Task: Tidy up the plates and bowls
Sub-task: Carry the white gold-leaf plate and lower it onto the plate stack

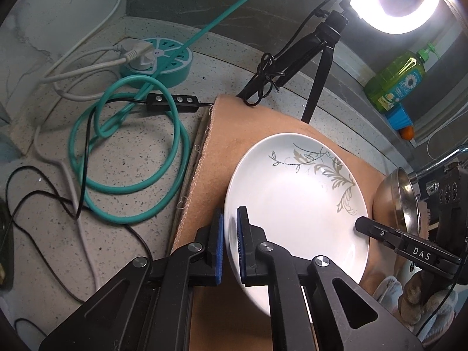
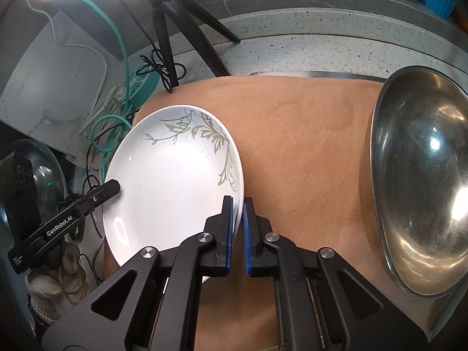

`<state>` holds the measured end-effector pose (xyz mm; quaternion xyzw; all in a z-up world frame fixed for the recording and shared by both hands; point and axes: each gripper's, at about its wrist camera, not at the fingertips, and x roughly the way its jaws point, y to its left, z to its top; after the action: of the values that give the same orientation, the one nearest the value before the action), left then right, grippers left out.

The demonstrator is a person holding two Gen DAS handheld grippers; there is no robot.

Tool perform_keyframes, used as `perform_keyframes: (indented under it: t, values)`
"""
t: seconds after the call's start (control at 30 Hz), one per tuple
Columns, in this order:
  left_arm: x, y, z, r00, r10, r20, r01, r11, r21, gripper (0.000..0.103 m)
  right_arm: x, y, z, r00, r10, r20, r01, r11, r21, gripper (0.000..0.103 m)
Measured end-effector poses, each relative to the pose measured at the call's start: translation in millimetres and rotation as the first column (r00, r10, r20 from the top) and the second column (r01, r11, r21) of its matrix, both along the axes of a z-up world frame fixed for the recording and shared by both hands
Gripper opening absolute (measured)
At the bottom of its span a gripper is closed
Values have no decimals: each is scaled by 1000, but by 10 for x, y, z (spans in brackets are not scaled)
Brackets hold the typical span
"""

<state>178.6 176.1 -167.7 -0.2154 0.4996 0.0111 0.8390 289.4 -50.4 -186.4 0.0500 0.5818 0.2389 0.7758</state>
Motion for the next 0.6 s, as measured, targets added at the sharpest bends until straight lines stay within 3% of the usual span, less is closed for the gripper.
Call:
perform_keyframes:
  t: [0.6]
  values:
    - [-589,-242,569,993,-29,111,30,1000,-2,7,-621,-322,470,999,1,38,-3,998,65,6]
